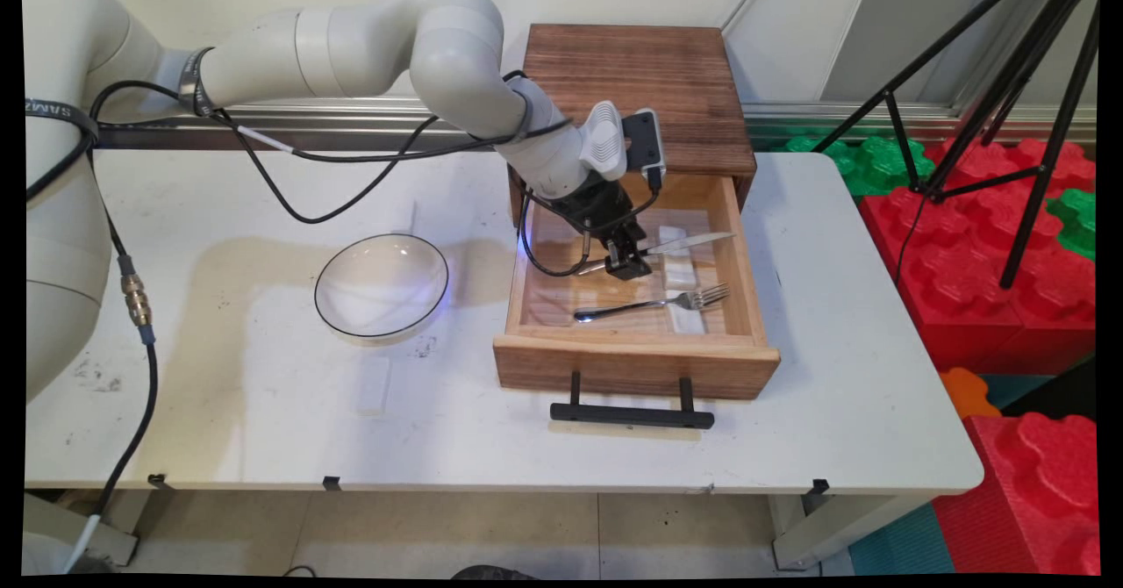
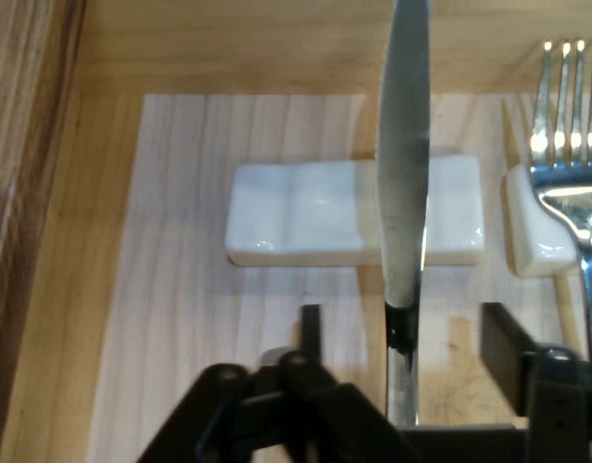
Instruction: Place the picked object into the drawer
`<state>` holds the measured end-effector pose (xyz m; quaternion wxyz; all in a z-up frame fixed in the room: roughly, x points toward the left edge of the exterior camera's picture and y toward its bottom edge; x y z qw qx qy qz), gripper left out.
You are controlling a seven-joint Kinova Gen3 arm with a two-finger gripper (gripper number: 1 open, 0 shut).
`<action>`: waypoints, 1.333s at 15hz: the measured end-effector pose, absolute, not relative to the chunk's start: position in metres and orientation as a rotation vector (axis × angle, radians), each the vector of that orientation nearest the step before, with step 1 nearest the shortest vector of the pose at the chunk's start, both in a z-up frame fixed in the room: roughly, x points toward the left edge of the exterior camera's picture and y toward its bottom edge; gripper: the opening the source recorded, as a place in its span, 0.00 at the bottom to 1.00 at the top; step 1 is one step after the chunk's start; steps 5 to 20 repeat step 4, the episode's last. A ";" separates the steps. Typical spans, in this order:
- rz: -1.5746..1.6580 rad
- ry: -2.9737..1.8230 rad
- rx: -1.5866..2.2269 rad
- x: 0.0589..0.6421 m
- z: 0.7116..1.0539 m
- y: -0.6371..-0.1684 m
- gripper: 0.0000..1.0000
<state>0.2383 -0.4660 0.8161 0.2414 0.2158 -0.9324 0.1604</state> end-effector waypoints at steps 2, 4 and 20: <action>0.443 -2.545 0.593 0.239 0.816 -0.466 1.00; 0.448 -2.539 0.596 0.240 0.817 -0.465 1.00; 0.448 -2.539 0.596 0.240 0.817 -0.465 1.00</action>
